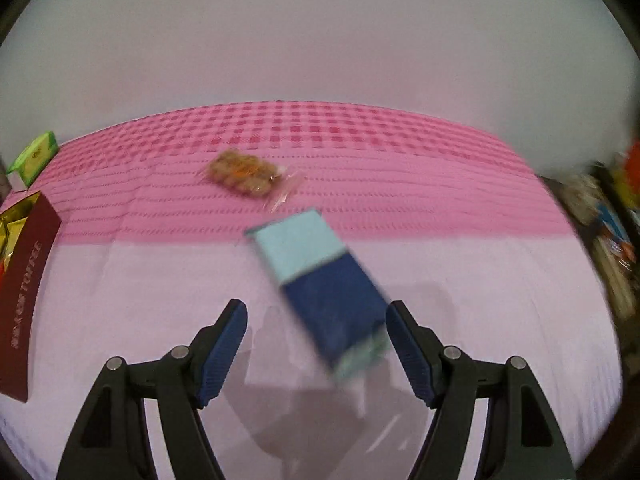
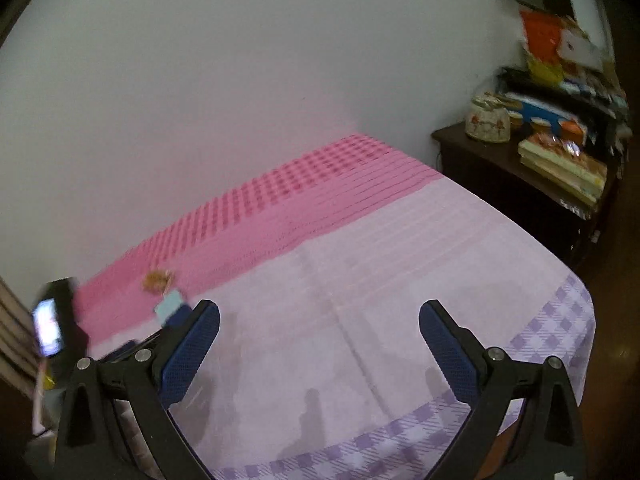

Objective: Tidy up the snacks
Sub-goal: 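Grasp the blue and light-blue bar with the left gripper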

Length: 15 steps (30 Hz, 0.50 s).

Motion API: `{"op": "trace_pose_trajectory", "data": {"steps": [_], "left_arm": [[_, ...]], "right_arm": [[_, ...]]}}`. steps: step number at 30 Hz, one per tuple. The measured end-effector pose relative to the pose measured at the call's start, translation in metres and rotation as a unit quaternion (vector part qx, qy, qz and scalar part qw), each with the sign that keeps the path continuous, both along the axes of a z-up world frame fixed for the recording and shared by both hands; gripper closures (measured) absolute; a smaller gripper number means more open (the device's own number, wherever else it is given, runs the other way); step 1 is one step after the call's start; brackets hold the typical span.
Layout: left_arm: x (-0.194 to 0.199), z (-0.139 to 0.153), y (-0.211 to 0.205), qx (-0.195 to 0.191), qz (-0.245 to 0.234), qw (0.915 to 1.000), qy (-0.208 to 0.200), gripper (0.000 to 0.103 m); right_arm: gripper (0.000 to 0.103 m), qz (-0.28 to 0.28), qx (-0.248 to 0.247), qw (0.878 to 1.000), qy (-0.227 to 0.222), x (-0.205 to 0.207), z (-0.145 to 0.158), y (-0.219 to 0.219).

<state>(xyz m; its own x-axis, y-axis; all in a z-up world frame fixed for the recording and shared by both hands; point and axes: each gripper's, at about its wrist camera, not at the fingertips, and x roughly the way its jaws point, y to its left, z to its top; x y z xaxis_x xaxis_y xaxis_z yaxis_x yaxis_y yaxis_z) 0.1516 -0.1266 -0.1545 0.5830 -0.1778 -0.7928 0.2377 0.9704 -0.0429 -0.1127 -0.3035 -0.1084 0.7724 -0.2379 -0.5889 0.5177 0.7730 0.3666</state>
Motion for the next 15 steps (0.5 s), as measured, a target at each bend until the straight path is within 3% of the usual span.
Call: {"op": "trace_pose_trajectory", "data": {"steps": [1,3,4,5,8,10,15], "left_arm": [[0.011,-0.008,-0.011,0.017,0.015,0.9997,0.012,0.029],[0.020,-0.014,-0.020,0.012,0.034,0.9993,0.008,0.029],[0.025,-0.020,-0.027,0.041,0.043,0.9982,0.011,0.028],[0.026,-0.020,-0.028,0.046,0.049,0.9977,0.005,0.026],[0.025,-0.024,-0.018,0.016,0.073,0.9972,0.008,0.026],[0.023,-0.024,-0.017,0.028,0.061,0.9978,0.001,0.026],[0.017,-0.020,-0.031,0.051,0.026,0.9983,-0.011,0.049]], "right_arm": [[0.003,-0.001,0.010,1.000,-0.008,-0.004,0.000,-0.006],[0.003,-0.006,0.022,1.000,-0.021,-0.009,0.003,-0.013],[0.003,-0.006,0.026,0.999,-0.026,-0.009,0.002,-0.013],[0.003,-0.005,0.030,0.999,-0.031,-0.010,0.003,-0.016],[0.003,0.002,0.042,0.998,-0.043,-0.010,0.005,-0.020],[0.003,0.007,0.050,0.998,-0.045,-0.010,0.007,-0.020],[0.003,0.016,0.057,0.997,-0.046,-0.008,0.006,-0.019]]}}
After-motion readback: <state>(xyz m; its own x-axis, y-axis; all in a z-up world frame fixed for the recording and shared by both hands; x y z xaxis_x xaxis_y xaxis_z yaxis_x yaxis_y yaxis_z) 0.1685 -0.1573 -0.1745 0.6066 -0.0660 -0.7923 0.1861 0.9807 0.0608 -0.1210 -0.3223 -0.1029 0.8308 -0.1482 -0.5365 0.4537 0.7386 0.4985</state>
